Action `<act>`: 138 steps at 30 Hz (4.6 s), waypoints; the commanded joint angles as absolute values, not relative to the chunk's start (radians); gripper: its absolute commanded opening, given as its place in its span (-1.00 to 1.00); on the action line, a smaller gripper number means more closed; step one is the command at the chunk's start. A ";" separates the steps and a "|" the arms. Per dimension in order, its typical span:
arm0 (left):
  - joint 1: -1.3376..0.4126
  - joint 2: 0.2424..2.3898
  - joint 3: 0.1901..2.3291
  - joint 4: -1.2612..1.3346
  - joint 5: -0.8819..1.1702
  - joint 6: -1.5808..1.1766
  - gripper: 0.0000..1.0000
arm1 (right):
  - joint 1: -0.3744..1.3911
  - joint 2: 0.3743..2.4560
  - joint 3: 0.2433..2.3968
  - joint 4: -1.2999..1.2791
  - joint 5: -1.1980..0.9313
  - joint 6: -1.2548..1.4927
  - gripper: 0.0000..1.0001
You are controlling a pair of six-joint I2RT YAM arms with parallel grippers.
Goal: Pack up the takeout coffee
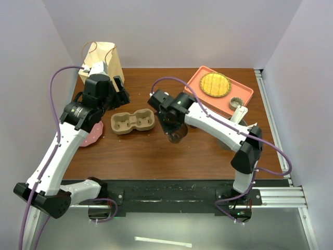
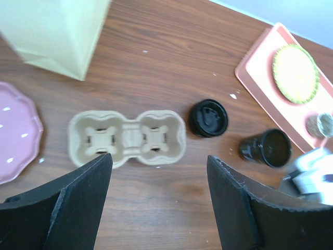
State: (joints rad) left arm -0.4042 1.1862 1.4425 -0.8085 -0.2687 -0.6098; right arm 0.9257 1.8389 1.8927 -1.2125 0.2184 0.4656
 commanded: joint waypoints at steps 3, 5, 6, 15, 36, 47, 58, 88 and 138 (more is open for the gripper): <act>-0.402 1.120 1.456 -0.854 -0.423 -0.670 0.57 | 1.012 1.827 1.711 -1.023 0.235 0.549 -1.00; -0.402 1.118 1.450 -0.854 -0.420 -0.670 0.57 | 1.023 1.827 1.669 -0.964 0.232 0.557 -1.00; -0.402 1.120 1.450 -0.856 -0.416 -0.670 0.57 | 1.026 1.827 1.639 -0.948 0.236 0.564 -1.00; -0.405 1.127 1.448 -0.831 -0.368 -0.666 0.57 | 1.069 1.864 1.574 -0.880 0.276 0.609 -0.98; -0.403 1.120 1.286 -0.684 -0.180 -0.678 0.58 | 0.812 1.864 1.920 -1.029 0.276 0.528 -0.29; -0.403 1.063 1.236 -0.607 0.049 -0.730 0.58 | 0.707 2.025 1.927 -0.766 0.042 0.011 -0.22; -0.411 1.032 1.290 -0.687 0.046 -0.727 0.58 | 0.707 2.193 2.016 -0.742 0.024 -0.115 -0.15; -0.425 1.055 1.321 -0.706 0.006 -0.695 0.58 | 0.707 2.304 2.075 -0.733 0.106 -0.129 -0.25; -0.446 0.931 1.096 -0.588 -0.140 -0.415 0.55 | 0.706 2.154 2.155 -0.827 0.095 -0.091 -0.70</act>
